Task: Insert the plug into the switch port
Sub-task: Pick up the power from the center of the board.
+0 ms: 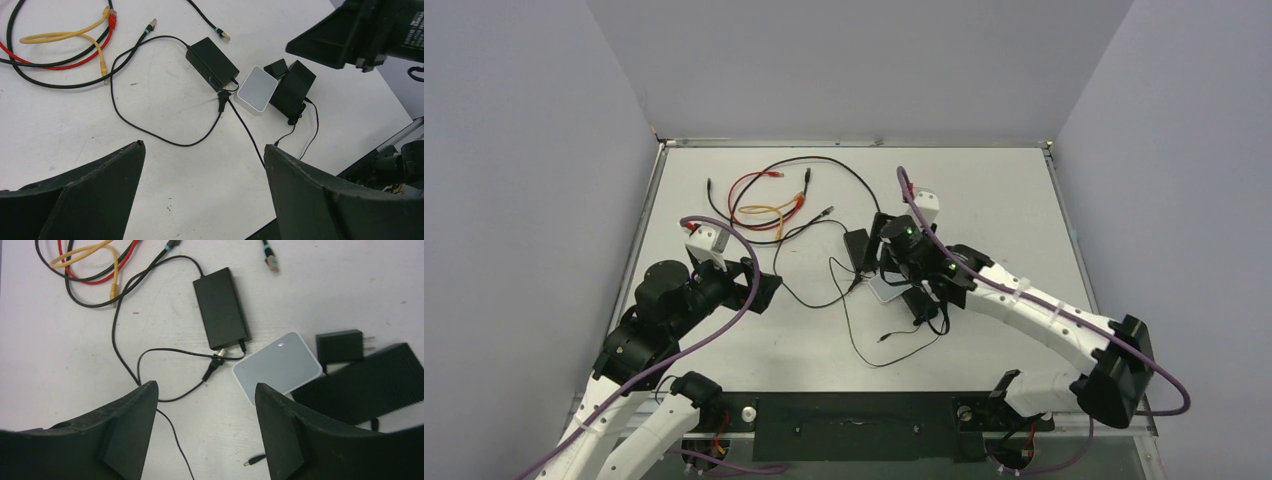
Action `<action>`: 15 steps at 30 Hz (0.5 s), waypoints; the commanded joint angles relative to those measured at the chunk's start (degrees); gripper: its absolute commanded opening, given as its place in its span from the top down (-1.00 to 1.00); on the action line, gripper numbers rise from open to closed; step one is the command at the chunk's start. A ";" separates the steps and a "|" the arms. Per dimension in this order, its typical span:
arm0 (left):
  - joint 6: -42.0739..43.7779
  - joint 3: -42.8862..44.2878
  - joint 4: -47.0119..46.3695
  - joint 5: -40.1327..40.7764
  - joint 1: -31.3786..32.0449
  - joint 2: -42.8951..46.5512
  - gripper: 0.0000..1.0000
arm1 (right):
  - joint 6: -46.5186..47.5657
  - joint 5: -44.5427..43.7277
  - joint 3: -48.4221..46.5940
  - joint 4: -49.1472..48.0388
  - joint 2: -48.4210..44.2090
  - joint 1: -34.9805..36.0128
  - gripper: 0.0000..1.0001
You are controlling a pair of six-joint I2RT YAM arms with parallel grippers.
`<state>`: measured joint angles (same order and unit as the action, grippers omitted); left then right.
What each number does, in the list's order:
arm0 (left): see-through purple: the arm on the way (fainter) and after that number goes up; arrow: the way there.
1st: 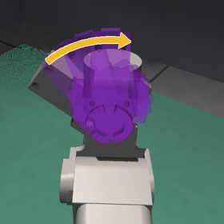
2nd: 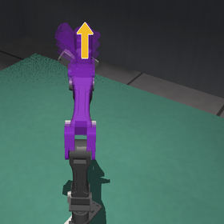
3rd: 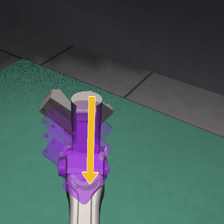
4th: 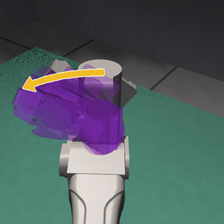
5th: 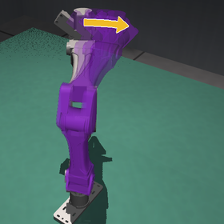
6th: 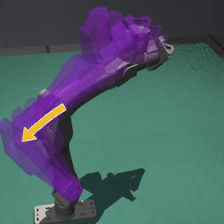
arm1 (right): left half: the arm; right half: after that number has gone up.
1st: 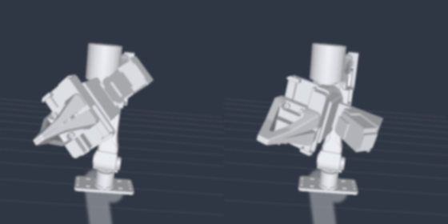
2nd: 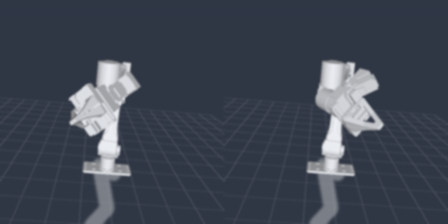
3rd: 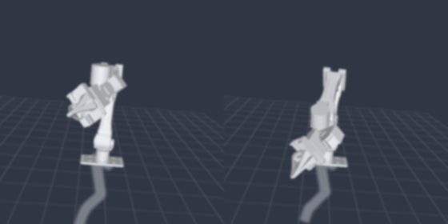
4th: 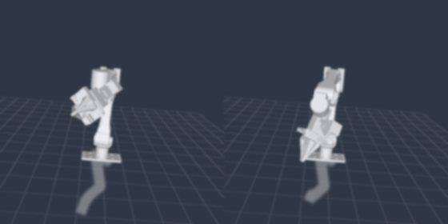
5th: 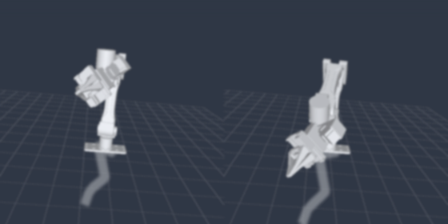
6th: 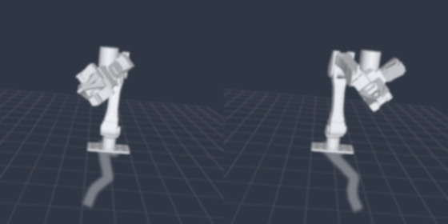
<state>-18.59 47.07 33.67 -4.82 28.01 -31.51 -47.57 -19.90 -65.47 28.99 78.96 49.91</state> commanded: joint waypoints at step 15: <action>0.31 -2.36 -5.56 -1.22 -0.15 -0.38 -0.75 | -13.17 -11.94 23.77 12.67 -22.07 -1.54 -0.17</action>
<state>-18.63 45.28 32.27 -4.97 28.01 -31.68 -55.64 -29.67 -44.93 39.94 60.60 48.69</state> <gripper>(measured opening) 0.877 0.605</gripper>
